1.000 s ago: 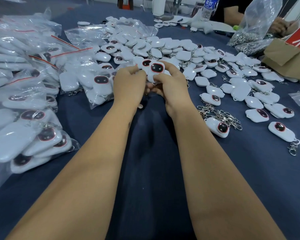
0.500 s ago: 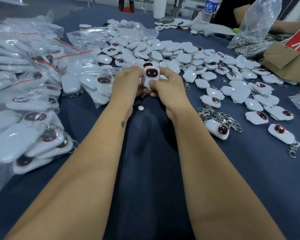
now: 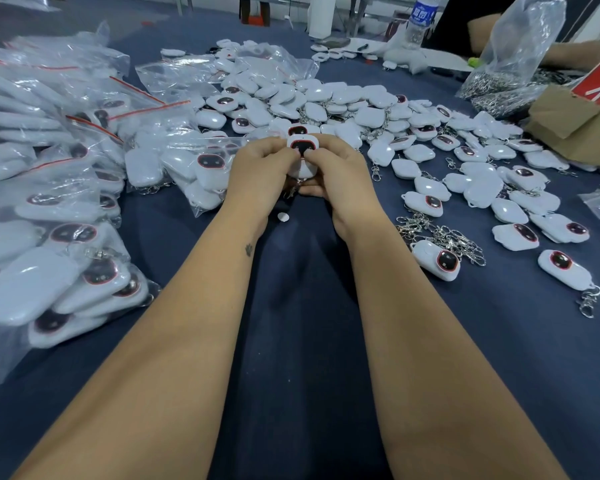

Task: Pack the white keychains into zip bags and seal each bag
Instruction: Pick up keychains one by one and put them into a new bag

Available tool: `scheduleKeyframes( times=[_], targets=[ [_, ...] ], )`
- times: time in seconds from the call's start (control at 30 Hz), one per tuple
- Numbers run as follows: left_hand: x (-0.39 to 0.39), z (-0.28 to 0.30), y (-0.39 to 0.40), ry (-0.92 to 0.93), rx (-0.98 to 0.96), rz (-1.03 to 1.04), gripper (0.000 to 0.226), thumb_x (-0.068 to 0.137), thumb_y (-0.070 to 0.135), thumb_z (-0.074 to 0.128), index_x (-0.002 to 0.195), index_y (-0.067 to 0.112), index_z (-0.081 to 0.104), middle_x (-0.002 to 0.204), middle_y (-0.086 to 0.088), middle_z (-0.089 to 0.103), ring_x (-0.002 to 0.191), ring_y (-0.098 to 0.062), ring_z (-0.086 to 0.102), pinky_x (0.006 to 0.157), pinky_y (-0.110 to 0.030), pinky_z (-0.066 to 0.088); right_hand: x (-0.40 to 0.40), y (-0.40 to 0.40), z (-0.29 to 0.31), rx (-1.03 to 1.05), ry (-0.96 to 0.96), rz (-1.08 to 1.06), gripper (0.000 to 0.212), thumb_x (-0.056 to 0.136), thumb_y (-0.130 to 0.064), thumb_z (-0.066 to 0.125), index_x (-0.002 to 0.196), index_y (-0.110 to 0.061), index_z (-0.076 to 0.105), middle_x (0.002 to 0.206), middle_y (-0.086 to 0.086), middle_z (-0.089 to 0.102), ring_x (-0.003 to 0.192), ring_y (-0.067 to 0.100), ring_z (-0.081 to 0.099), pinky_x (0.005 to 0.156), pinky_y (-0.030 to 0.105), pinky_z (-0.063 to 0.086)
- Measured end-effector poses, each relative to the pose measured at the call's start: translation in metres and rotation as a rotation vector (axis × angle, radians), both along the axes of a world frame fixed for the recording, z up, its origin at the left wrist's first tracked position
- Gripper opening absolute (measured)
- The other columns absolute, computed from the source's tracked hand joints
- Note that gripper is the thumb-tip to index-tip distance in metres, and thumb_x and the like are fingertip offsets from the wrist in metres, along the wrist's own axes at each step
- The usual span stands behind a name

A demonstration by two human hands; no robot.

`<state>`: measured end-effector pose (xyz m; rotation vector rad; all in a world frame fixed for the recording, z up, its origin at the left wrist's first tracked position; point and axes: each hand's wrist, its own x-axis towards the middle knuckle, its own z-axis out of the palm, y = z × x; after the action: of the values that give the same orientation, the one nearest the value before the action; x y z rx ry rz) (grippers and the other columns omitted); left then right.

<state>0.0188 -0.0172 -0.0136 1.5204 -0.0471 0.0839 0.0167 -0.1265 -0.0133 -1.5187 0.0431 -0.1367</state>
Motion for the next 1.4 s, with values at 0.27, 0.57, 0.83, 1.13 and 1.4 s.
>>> scheduleKeyframes(
  times=[0.27, 0.57, 0.83, 1.13, 1.4],
  targets=[
    [-0.002, 0.003, -0.002, 0.035, 0.002, 0.026, 0.016, 0.069, 0.024, 0.060, 0.079, 0.023, 0.072, 0.079, -0.005, 0.065, 0.080, -0.022, 0.061, 0.092, -0.051, 0.052, -0.001, 0.000, -0.001, -0.055, -0.021, -0.008, 0.016, 0.094, -0.011, 0.052, 0.103, -0.019, 0.064, 0.101, 0.011, 0.069, 0.073, 0.012, 0.066, 0.061, 0.023, 0.053],
    [-0.001, 0.002, -0.001, 0.050, -0.004, 0.035, 0.012, 0.074, 0.022, 0.062, 0.070, 0.027, 0.072, 0.074, -0.002, 0.064, 0.079, -0.022, 0.061, 0.091, -0.050, 0.053, -0.001, 0.001, -0.001, -0.073, -0.015, -0.024, 0.019, 0.095, -0.012, 0.052, 0.108, -0.017, 0.065, 0.105, 0.012, 0.069, 0.078, 0.013, 0.064, 0.064, 0.025, 0.054],
    [0.003, -0.002, -0.001, 0.034, 0.048, 0.068, 0.021, 0.086, 0.018, 0.061, 0.103, 0.014, 0.074, 0.090, -0.007, 0.069, 0.084, -0.020, 0.064, 0.092, -0.048, 0.055, -0.002, 0.002, 0.000, -0.092, -0.007, -0.004, 0.022, 0.094, -0.010, 0.051, 0.110, -0.017, 0.065, 0.098, 0.008, 0.068, 0.078, 0.012, 0.063, 0.065, 0.023, 0.053],
    [0.002, -0.002, -0.001, 0.002, 0.027, 0.069, 0.023, 0.088, 0.015, 0.060, 0.068, 0.022, 0.070, 0.068, 0.000, 0.065, 0.071, -0.019, 0.060, 0.080, -0.039, 0.056, -0.003, 0.001, 0.002, -0.036, -0.001, 0.015, 0.023, 0.091, -0.005, 0.054, 0.103, -0.019, 0.066, 0.092, 0.006, 0.070, 0.079, 0.016, 0.065, 0.069, 0.025, 0.055],
    [0.007, 0.003, -0.001, 0.122, -0.113, 0.043, 0.006, 0.083, 0.011, 0.067, 0.078, 0.011, 0.069, 0.075, -0.005, 0.067, 0.066, -0.016, 0.065, 0.065, -0.026, 0.055, -0.002, -0.008, 0.006, 0.572, 0.006, -0.055, 0.019, 0.091, 0.013, 0.047, 0.089, -0.006, 0.048, 0.073, 0.011, 0.064, 0.068, 0.025, 0.069, 0.067, 0.028, 0.061]
  ],
)
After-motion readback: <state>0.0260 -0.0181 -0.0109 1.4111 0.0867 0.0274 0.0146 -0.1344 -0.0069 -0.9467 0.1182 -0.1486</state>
